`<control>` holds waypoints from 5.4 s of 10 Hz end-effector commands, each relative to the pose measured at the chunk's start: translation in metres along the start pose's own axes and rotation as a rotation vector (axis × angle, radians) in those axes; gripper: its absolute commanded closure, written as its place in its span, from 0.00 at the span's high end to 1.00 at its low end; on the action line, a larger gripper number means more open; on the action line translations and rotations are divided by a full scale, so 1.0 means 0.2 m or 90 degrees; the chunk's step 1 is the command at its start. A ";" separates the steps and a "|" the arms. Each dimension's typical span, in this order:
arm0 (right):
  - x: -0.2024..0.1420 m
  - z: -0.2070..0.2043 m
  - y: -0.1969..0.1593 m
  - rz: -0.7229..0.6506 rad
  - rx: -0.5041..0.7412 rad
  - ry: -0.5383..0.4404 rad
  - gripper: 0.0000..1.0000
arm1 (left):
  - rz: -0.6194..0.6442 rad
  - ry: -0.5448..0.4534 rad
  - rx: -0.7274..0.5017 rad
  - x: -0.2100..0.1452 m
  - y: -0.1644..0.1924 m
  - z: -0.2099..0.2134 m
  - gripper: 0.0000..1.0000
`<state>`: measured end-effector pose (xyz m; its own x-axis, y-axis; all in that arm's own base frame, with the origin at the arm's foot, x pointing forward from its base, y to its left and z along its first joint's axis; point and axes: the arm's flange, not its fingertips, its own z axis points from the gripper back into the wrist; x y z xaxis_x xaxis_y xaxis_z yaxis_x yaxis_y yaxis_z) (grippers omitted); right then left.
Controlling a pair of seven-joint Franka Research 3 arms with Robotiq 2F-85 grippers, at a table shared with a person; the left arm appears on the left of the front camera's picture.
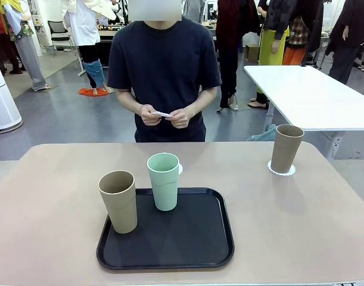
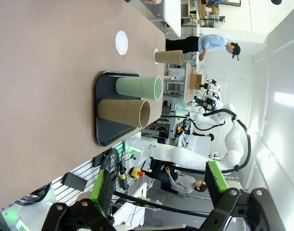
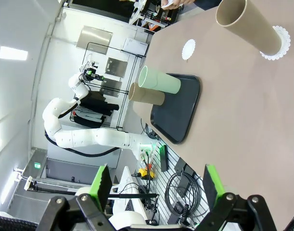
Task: Place coasters on the table and set cups on them.
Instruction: Take one Reusable plastic cup from the Flat Tray and place it on a coaster set by the human.
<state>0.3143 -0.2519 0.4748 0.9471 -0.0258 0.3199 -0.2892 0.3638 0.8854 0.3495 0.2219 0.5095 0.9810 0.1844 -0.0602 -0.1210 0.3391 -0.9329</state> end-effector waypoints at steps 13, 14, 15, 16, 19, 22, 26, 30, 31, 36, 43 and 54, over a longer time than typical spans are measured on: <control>0.29 -1.42 1.07 0.519 -0.271 0.515 1.00 | -0.005 -0.012 -0.005 0.00 -0.01 0.00 1.00; 0.28 -1.54 1.05 0.567 -0.295 0.527 1.00 | -0.005 -0.012 -0.005 0.00 -0.01 0.00 1.00; 0.26 -1.62 1.01 0.600 -0.298 0.532 1.00 | -0.005 -0.012 -0.005 0.00 -0.01 0.00 1.00; 0.25 -1.69 0.97 0.629 -0.275 0.534 1.00 | -0.005 -0.012 -0.005 0.00 -0.01 0.00 1.00; 0.18 -1.73 0.93 0.669 -0.192 0.525 1.00 | -0.005 -0.012 -0.005 0.00 -0.01 0.00 1.00; 0.24 -1.77 0.97 0.656 -0.270 0.546 1.00 | -0.005 -0.012 -0.005 0.00 -0.01 0.00 1.00; 0.24 -1.70 0.86 0.676 -0.115 0.394 1.00 | -0.005 -0.012 -0.005 0.00 -0.01 0.00 1.00; 0.16 -1.72 0.52 0.659 0.013 -0.041 1.00 | -0.005 -0.012 -0.005 0.00 -0.01 0.00 1.00; 0.13 -1.71 0.45 0.659 0.006 -0.070 1.00 | -0.005 -0.012 -0.005 0.00 -0.01 0.00 1.00; 0.06 -1.79 0.24 0.721 -0.021 0.019 1.00 | -0.005 -0.012 -0.005 0.00 -0.01 0.00 1.00; 0.14 -1.84 0.21 0.706 -0.014 0.054 1.00 | -0.005 -0.012 -0.005 0.00 -0.01 0.00 1.00; 0.05 -2.36 -0.08 0.814 0.035 0.093 1.00 | -0.005 -0.012 -0.005 0.00 -0.01 0.00 1.00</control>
<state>0.3863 0.1681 0.3095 0.0341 0.4419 0.8964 -0.9993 0.0019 0.0371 0.3496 0.2217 0.5098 0.9811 0.1843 -0.0597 -0.1205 0.3396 -0.9328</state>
